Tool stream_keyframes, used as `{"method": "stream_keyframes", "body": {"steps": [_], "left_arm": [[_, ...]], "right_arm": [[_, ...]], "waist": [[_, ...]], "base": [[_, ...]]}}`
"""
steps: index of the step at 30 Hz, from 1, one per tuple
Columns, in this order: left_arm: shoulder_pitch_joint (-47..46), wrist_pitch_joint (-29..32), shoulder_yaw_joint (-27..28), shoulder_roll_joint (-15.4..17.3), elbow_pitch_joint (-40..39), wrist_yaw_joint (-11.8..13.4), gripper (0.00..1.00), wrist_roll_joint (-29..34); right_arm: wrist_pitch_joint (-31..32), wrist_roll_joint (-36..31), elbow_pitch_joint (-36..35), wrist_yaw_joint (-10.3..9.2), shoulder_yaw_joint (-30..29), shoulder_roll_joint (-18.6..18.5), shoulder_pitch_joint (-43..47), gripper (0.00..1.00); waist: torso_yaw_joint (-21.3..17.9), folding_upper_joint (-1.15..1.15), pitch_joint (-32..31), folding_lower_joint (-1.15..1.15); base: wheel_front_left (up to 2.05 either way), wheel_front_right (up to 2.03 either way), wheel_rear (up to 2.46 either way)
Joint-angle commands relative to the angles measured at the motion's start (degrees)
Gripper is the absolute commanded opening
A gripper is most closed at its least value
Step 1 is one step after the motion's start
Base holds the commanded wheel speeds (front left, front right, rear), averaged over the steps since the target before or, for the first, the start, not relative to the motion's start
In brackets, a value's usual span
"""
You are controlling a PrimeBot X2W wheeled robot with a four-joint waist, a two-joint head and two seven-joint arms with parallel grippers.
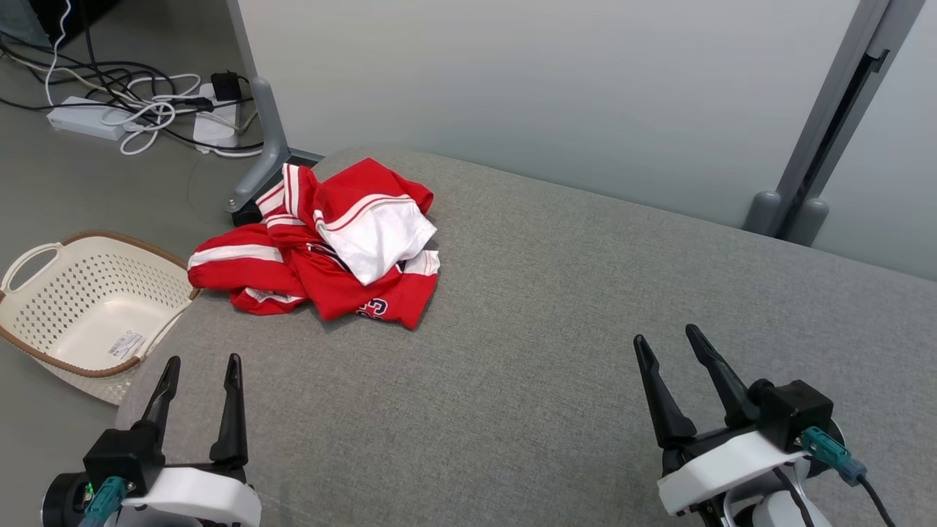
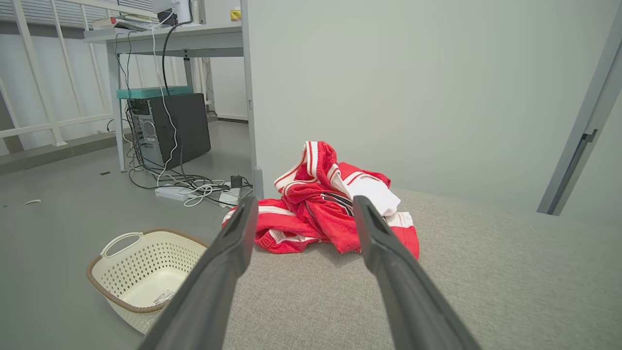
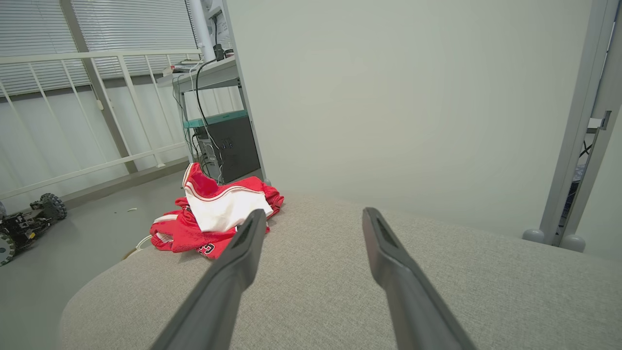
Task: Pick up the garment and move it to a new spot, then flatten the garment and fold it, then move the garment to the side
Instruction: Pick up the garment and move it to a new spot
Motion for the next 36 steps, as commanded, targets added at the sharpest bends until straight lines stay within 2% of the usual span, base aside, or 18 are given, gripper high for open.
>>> {"method": "stream_keyframes", "body": {"steps": [1, 7, 11, 16, 22, 25, 36], "left_arm": [[-0.5, 0.0, 0.4, 0.3, -0.3, 0.4, 1.0, -0.3], [-1.9, 0.6, 1.7, 0.5, -1.1, -0.3, 1.0, -3.2], [-3.6, 5.8, 2.2, 2.4, -3.1, -1.1, 1.0, -6.0], [-6.7, 14.4, 3.3, 6.9, -5.9, -1.9, 1.0, -9.3], [-11.9, 26.3, 4.8, 13.0, -4.9, -2.2, 1.0, -13.0], [-14.2, 29.5, 5.1, 14.6, -4.2, -2.5, 1.0, -14.9], [-27.2, 40.3, 5.7, 24.1, 7.8, -2.8, 1.0, -25.1]], "right_arm": [[-0.3, 0.4, -0.1, 0.09, 0.1, -0.4, 0.0, 1.0], [-0.3, 0.4, -0.3, 0.09, 0.7, -0.4, -0.4, 1.0], [-0.3, 0.3, -0.3, 0.09, 1.8, -0.5, -0.8, 1.0], [-0.3, 0.6, -0.4, 0.09, 2.4, -0.4, -1.6, 1.0], [-0.3, 0.7, -0.6, 0.09, 3.0, -0.4, -3.2, 1.0], [-0.3, 0.4, -0.9, 0.09, 2.8, -0.5, -3.6, 1.0], [-0.3, -0.9, -2.4, 0.09, 2.7, -0.5, -6.8, 1.0]], "waist": [[-0.3, 0.0, 0.0, 0.0], [-1.7, 0.0, 0.3, 0.0], [-3.0, 0.0, 0.9, 0.0], [-5.4, 0.0, 2.4, 0.0], [-9.2, 0.0, 4.3, 0.0], [-10.3, 0.0, 5.1, 0.0], [-17.4, 0.0, 11.5, 0.0]], "base": [[0.0, 0.0, 0.0], [0.0, 0.0, 0.0], [0.0, 0.0, 0.0], [0.0, 0.0, 0.0], [0.0, 0.0, 0.0], [0.0, 0.0, 0.0], [0.0, 0.0, 0.0]]}}
